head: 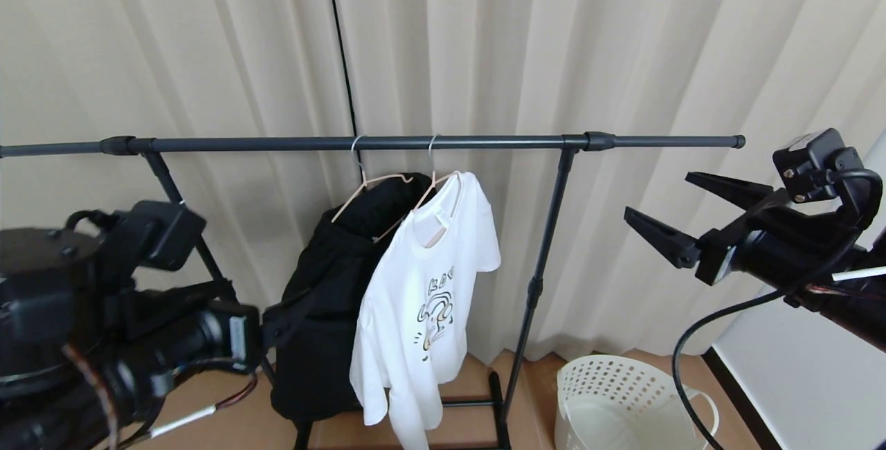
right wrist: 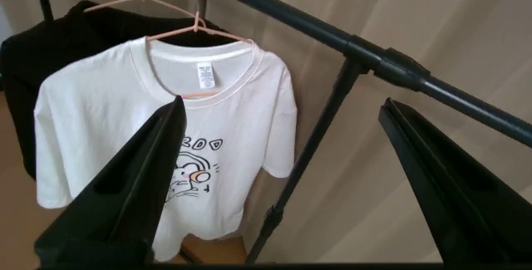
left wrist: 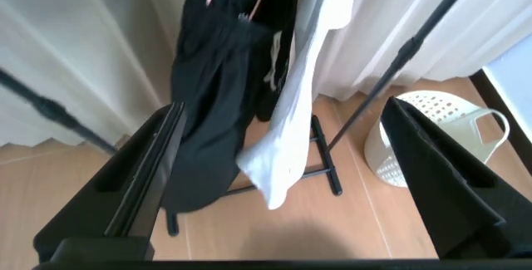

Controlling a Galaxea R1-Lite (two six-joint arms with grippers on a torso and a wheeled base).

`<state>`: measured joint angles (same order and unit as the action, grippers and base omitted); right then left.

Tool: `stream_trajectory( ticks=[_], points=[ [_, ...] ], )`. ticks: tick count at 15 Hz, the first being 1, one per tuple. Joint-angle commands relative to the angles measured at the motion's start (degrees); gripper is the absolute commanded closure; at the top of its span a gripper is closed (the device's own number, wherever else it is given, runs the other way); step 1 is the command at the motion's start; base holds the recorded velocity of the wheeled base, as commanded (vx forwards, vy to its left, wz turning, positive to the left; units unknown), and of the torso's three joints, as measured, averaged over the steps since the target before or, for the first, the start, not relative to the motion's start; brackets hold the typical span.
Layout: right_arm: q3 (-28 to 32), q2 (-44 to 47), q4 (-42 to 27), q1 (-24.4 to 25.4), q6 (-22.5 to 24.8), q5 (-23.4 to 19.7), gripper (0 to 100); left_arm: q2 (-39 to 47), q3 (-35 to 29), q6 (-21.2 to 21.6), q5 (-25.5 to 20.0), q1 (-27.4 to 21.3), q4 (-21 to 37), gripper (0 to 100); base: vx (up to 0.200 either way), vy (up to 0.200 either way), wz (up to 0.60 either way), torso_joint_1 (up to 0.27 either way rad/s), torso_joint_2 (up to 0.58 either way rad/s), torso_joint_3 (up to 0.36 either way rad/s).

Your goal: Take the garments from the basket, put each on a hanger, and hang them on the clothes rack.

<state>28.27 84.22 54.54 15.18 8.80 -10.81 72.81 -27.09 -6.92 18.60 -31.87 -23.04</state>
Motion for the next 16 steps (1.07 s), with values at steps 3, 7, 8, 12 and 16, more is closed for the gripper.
stream_trajectory(
  ticks=[3,7,8,12,16],
  points=[
    [-11.7,-30.3,-26.9,3.5,-1.8,11.1,0,-36.2,27.1,9.0,0.5,0.1,2.8,0,0.000,0.000,0.00,0.000,0.00,0.000],
    [-22.6,-59.1,-50.5,4.8,-1.1,12.2,0,-50.3,27.1,8.9,-0.7,3.0,19.4,0,0.000,0.000,0.00,0.000,0.00,0.000],
    [-23.3,-65.2,-55.6,4.5,-1.1,12.7,0,-50.1,27.1,8.9,-0.8,3.5,19.4,0,0.000,0.000,0.00,0.000,0.00,0.000],
    [-23.4,-76.7,-62.7,-5.1,-1.2,16.2,0,-53.0,27.1,10.5,1.8,18.3,19.4,0,0.000,0.000,0.00,0.000,0.00,0.000],
    [-26.2,-84.1,-59.0,-15.0,-1.5,13.4,0,-67.6,27.1,9.3,-0.5,25.9,18.6,0,0.000,0.000,0.00,0.000,0.00,0.000]
  ],
)
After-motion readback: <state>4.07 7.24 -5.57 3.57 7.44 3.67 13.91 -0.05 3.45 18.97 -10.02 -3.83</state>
